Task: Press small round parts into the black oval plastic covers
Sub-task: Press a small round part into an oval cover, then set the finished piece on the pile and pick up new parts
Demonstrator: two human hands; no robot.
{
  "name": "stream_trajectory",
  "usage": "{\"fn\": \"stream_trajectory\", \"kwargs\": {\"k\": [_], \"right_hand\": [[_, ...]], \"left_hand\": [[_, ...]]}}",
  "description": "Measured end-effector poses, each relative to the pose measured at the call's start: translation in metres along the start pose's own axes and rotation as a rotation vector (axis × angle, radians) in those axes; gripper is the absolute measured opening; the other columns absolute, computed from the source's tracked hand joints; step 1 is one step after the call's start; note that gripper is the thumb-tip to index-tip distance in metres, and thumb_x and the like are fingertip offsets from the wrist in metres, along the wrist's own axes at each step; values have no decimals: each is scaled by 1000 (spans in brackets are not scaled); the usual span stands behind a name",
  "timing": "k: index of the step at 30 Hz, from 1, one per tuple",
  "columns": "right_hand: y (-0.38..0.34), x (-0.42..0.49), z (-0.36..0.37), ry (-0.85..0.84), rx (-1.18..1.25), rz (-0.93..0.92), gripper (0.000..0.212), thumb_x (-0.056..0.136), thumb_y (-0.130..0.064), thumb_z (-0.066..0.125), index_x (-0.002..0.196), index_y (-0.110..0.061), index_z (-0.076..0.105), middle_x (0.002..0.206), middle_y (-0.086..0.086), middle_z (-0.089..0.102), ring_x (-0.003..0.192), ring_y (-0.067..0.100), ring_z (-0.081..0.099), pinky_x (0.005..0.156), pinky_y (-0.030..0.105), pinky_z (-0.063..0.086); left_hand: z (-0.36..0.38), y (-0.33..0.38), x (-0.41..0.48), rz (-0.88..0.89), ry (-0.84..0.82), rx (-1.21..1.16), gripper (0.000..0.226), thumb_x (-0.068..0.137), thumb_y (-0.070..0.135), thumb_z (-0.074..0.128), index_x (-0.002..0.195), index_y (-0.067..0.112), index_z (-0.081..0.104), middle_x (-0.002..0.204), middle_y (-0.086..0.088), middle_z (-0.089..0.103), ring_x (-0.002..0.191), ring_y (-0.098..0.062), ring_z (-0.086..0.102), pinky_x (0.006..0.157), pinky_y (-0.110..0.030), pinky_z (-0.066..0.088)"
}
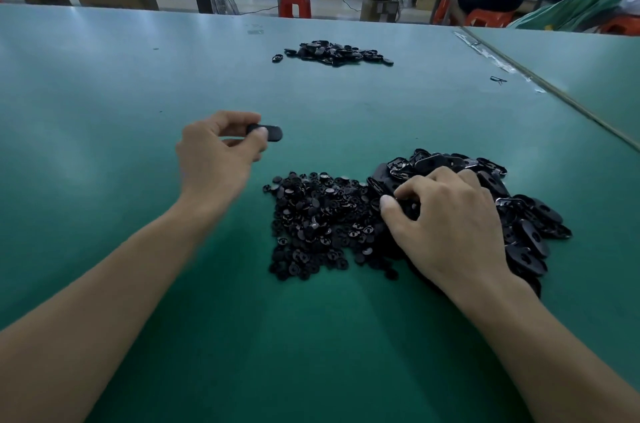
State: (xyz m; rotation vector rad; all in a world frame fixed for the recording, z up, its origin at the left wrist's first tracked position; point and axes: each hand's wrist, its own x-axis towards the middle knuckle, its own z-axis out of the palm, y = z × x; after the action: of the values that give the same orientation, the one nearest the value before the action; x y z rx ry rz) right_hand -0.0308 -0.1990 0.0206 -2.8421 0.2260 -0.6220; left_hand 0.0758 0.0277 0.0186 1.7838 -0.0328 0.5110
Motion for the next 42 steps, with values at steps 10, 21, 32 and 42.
{"fn": "stream_trajectory", "kwargs": {"k": [10,21,32,42], "right_hand": [[3,-4,4,34,-16,-10,34,99,-36,49,97,-15,76,97,6,64,96,28,51,84,40,42],[4,-3,7,156,376,-167,34,104,-37,42,113,-16,68,85,-4,56,58,8,54,57,27,54],[-8,-2,12,-6,430,-272,39,98,-8,58,137,-13,59,110,11,71,97,24,65,89,23,46],[-8,1,16,-6,573,-191,18,92,-29,70,101,-28,54,73,-13,65,71,-2,54,71,10,38]], "left_hand": [[-11,-26,9,-2,-6,396,8,84,22,78,90,26,74,71,19,62,61,14,58,59,7,32],[-10,-26,11,151,24,506,30,92,20,70,121,19,66,116,-12,54,104,-12,54,86,1,27],[29,17,-61,446,-457,-6,21,88,37,68,109,35,68,85,16,70,68,0,60,59,-9,43],[31,11,-54,283,-454,-72,17,85,27,70,95,40,67,82,26,68,74,6,60,66,-10,41]]}}
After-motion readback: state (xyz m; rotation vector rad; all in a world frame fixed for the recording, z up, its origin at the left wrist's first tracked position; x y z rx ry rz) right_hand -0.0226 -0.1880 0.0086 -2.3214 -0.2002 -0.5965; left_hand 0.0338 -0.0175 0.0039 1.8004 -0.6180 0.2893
